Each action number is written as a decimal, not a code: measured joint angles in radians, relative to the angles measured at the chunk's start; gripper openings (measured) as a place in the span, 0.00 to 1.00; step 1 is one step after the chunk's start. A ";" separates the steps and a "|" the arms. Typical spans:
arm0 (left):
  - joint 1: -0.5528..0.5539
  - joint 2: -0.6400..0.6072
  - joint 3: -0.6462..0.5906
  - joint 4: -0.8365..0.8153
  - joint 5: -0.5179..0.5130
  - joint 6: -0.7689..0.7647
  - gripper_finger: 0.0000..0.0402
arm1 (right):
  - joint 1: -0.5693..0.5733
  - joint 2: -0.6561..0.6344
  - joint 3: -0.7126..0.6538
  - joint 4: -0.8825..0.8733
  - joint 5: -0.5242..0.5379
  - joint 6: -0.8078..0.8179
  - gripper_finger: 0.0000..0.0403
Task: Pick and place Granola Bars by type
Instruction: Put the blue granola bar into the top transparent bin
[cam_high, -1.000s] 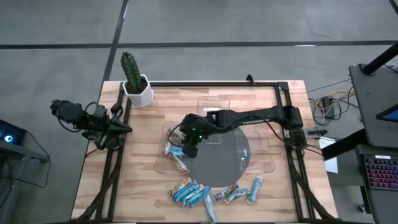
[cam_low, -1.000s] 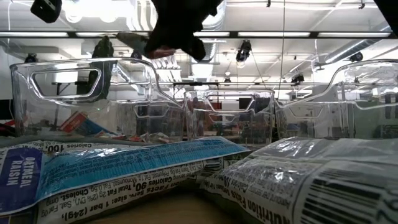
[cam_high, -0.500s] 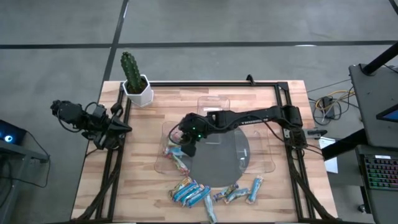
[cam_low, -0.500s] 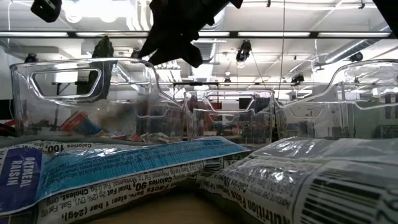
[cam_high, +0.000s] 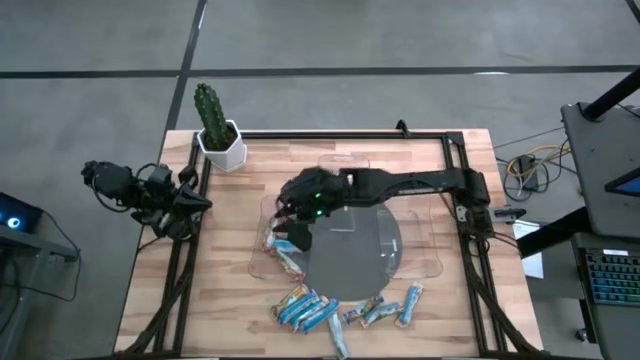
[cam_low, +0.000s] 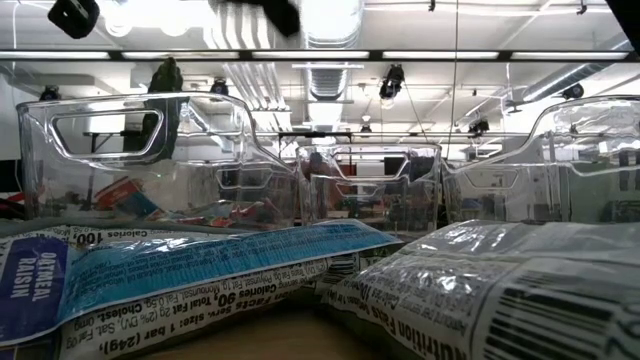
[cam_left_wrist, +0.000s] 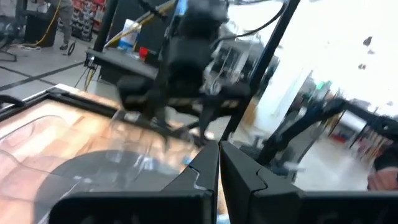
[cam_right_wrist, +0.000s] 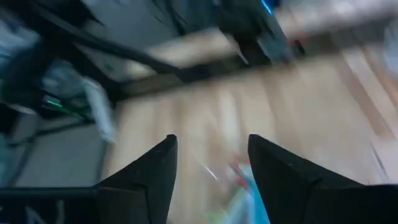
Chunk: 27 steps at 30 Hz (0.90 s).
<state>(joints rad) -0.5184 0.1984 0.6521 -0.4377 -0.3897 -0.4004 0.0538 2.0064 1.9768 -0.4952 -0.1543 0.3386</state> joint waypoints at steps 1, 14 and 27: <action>0.000 0.002 0.000 0.029 -0.001 -0.016 0.00 | 0.004 -0.010 0.037 0.000 -0.009 -0.015 0.46; 0.000 0.242 0.038 0.261 0.048 0.074 0.00 | 0.122 -0.310 0.144 -0.070 0.037 -0.183 0.41; 0.001 0.550 0.226 0.371 0.032 0.144 0.00 | 0.324 -0.716 -0.433 0.190 0.341 -0.126 0.39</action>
<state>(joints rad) -0.5179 0.7485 0.8778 -0.0669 -0.3573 -0.2567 0.3778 1.2909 1.5435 -0.3048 0.1866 0.2130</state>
